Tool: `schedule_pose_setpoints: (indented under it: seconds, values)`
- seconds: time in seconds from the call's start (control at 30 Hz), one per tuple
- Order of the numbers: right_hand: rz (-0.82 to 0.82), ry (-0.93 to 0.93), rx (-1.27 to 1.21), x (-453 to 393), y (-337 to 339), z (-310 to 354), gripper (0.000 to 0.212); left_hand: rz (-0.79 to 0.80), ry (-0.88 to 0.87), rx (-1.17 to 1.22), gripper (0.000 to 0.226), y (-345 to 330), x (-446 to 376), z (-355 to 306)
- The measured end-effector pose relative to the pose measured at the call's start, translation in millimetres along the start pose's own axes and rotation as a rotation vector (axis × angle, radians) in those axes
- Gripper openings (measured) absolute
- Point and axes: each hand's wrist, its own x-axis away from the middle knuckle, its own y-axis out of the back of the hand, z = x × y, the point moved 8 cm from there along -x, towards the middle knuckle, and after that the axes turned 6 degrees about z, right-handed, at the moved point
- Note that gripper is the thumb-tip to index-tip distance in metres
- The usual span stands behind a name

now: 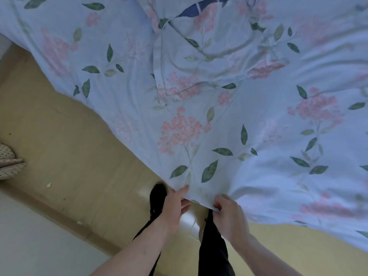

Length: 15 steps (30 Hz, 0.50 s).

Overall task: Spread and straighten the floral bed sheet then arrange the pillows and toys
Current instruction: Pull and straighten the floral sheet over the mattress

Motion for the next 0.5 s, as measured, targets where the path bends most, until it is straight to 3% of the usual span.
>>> schedule_pose_setpoints:
  seconds: [0.13, 0.27, 0.33, 0.4, 0.5]
  values:
    - [0.000, 0.063, -0.010, 3.3, -0.7, -9.9, 0.036, 0.076, -0.005, -0.022, 0.023, -46.9, -9.7, 12.2]
    - [0.093, -0.030, -0.096, 16.8, -1.3, -62.8, 0.014, -0.044, -0.083, -0.019, 0.025, -64.9, -9.7, 24.0]
    - [0.184, -0.267, -0.414, 29.4, -2.9, -104.1, 0.016, -0.100, -0.120, 0.027, 0.027, -64.8, -5.2, 32.3]
    - [0.285, -0.572, -0.848, 40.8, -11.7, -134.9, 0.049, -0.154, -0.136, 0.071, 0.028, -59.4, 0.8, 38.1]
    - [0.414, -0.732, -1.352, 42.8, -21.2, -146.6, 0.074, -0.181, -0.166, 0.117, 0.027, -62.2, 8.8, 45.4]
